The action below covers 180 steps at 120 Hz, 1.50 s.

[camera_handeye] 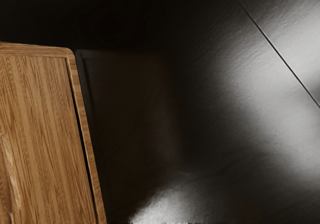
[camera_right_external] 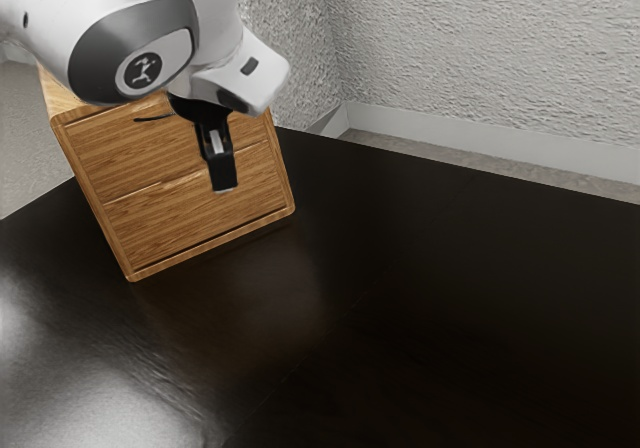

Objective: Pull the drawer handle with one arm to open the drawer

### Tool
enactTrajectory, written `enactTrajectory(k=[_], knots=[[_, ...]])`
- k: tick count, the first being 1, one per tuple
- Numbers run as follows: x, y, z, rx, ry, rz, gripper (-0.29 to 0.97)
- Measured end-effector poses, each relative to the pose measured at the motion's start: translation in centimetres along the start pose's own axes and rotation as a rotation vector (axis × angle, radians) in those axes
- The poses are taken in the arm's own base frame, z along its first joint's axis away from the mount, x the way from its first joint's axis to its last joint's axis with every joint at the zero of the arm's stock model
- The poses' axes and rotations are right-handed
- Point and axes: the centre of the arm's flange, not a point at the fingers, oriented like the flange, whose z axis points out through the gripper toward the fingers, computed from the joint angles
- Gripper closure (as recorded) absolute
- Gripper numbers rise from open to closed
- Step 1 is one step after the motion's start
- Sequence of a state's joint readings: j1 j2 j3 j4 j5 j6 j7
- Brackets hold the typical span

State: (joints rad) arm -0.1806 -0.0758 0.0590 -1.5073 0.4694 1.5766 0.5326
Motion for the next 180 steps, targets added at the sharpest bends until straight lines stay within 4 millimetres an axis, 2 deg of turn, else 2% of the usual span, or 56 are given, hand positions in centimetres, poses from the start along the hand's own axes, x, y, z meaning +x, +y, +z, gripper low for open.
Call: enactTrajectory(k=[8, 18, 36, 52, 65, 87, 112, 128, 140, 157, 180], knots=[[0.5, -0.7, 0.9, 0.047, -0.046, 0.0, 0.07], [0.1, -2.1, 2.2, 0.082, -0.093, -0.025, 0.18], [0.2, -6.4, 5.4, 0.121, -0.169, -0.104, 0.32], [-1.2, -9.5, 7.5, 0.129, -0.211, -0.171, 0.37], [-0.9, -11.0, 9.2, 0.128, -0.227, -0.199, 0.39], [-1.0, -13.8, 10.7, 0.134, -0.227, -0.252, 0.4], [0.6, -15.6, 11.6, 0.145, -0.203, -0.264, 0.4], [-0.1, -16.9, 12.8, 0.134, -0.201, -0.276, 0.4], [-0.5, -17.6, 12.8, 0.134, -0.191, -0.285, 0.4], [-0.1, -17.9, 13.8, 0.124, -0.178, -0.272, 0.4], [-1.4, -19.1, 14.5, 0.114, -0.163, -0.28, 0.4]])
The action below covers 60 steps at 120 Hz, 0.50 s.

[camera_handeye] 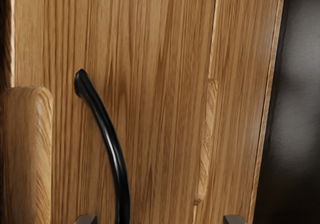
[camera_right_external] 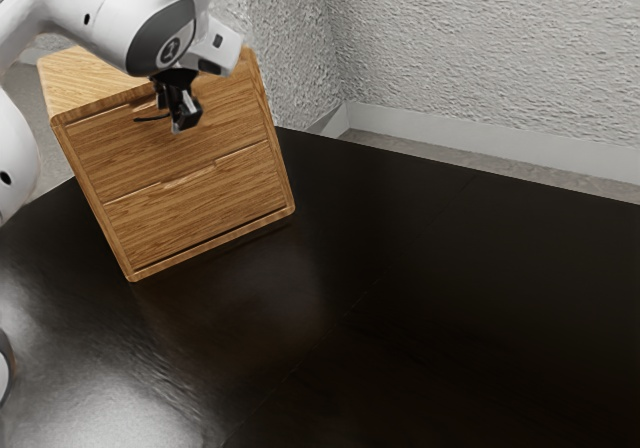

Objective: Pull the drawer handle with one arm to open the drawer

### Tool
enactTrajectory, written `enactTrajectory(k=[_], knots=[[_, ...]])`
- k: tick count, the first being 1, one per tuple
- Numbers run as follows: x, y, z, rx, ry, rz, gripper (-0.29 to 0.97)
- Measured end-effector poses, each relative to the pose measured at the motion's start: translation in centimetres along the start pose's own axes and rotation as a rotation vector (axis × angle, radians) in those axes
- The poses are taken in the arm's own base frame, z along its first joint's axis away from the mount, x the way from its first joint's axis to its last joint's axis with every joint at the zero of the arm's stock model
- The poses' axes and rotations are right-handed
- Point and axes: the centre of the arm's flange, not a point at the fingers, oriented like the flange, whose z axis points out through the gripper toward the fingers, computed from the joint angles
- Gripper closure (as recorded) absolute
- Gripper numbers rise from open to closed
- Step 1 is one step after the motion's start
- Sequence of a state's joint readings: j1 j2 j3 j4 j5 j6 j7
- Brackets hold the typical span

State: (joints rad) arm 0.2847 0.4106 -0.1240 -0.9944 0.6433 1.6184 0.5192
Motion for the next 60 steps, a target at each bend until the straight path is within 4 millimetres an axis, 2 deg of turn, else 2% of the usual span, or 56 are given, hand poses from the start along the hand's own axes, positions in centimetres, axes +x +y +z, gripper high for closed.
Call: enactTrajectory(k=[18, 41, 60], knots=[[-0.2, -0.5, 0.3, -0.01, 0.015, 0.004, 0.4], [0.4, -0.2, 1.5, -0.018, 0.011, 0.022, 0.4], [0.7, 0.2, 1.7, -0.022, 0.015, 0.034, 0.43]])
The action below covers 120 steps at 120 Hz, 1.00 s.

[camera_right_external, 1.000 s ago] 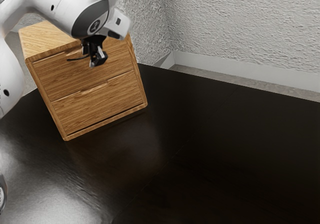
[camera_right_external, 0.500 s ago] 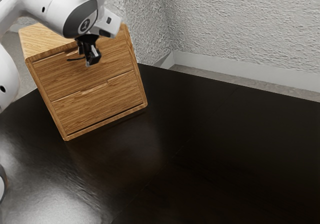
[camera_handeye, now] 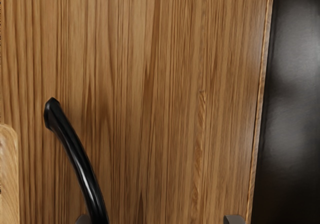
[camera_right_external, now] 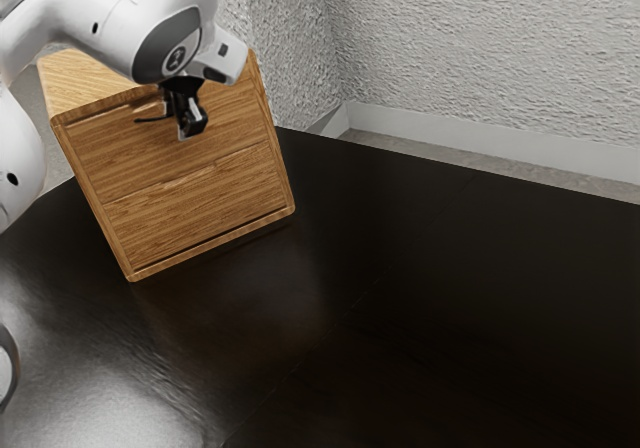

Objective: Pull the drawer handle with one arm to open the drawer

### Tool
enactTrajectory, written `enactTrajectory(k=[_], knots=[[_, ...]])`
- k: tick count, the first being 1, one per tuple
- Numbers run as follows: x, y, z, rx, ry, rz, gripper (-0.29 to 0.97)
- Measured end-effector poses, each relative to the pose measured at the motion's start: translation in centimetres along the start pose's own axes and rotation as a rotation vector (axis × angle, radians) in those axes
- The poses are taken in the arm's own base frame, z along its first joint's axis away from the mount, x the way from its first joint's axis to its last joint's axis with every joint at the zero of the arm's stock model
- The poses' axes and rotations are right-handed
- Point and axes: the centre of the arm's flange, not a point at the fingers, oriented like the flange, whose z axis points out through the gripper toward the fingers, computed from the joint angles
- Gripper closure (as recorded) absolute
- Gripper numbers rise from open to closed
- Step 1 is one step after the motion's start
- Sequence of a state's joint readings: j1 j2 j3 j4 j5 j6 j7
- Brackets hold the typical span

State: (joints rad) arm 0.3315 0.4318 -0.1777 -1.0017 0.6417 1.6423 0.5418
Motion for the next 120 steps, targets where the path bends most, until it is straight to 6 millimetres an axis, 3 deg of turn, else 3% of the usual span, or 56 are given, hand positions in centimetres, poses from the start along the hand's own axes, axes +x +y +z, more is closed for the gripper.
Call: enactTrajectory(k=[14, 64, 120], knots=[[0.1, 0.5, -0.1, -0.011, 0.005, 0.01, 0.44], [-2.5, 4.8, -3.6, -0.052, 0.033, 0.053, 0.52], [-3.9, 9.6, -6.9, -0.099, 0.121, 0.074, 0.51]])
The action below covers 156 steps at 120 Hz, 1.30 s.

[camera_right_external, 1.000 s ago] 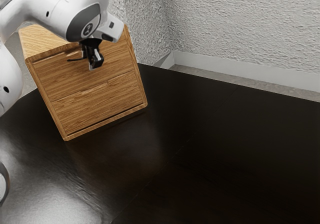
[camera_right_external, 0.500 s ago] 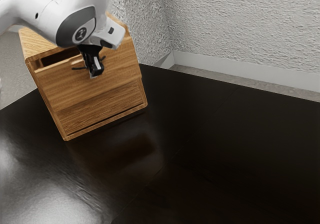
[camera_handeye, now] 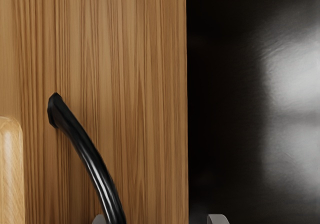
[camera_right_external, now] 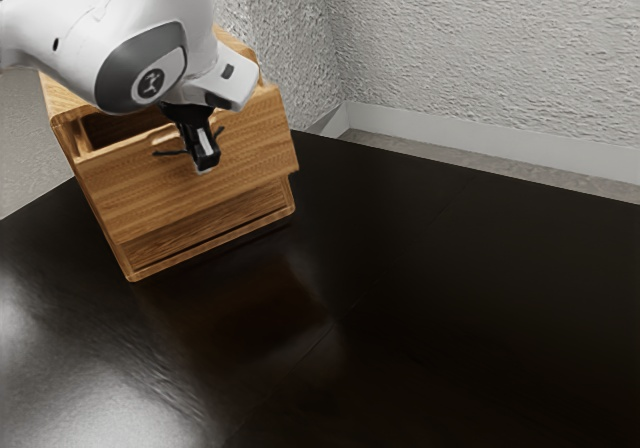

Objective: Pull the drawer handle with one arm to open the drawer

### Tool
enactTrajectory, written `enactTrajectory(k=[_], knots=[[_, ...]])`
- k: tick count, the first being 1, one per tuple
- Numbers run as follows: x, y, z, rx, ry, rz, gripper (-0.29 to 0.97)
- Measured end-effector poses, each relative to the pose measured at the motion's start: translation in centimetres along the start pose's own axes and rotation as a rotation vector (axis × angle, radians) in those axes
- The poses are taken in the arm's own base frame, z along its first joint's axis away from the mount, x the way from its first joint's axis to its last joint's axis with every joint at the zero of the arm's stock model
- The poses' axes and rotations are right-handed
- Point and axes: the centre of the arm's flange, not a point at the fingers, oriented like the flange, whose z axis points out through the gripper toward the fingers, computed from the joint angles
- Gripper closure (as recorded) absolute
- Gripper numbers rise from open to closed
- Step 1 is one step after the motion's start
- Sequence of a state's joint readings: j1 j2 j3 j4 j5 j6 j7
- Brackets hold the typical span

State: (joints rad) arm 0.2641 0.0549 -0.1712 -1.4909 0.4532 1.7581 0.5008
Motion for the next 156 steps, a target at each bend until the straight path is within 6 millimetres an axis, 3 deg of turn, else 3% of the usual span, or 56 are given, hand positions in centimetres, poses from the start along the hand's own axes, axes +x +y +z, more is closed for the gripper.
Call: enactTrajectory(k=[48, 105, 125, 156], knots=[[-1.1, 5.8, -3.6, 0.012, 0.029, 0.045, 0.52], [-2.0, 11.0, -6.4, 0.029, 0.059, 0.061, 0.52], [-2.5, 12.5, -7.6, 0.037, 0.074, 0.058, 0.53], [-2.5, 12.7, -7.9, 0.045, 0.079, 0.029, 0.57]])
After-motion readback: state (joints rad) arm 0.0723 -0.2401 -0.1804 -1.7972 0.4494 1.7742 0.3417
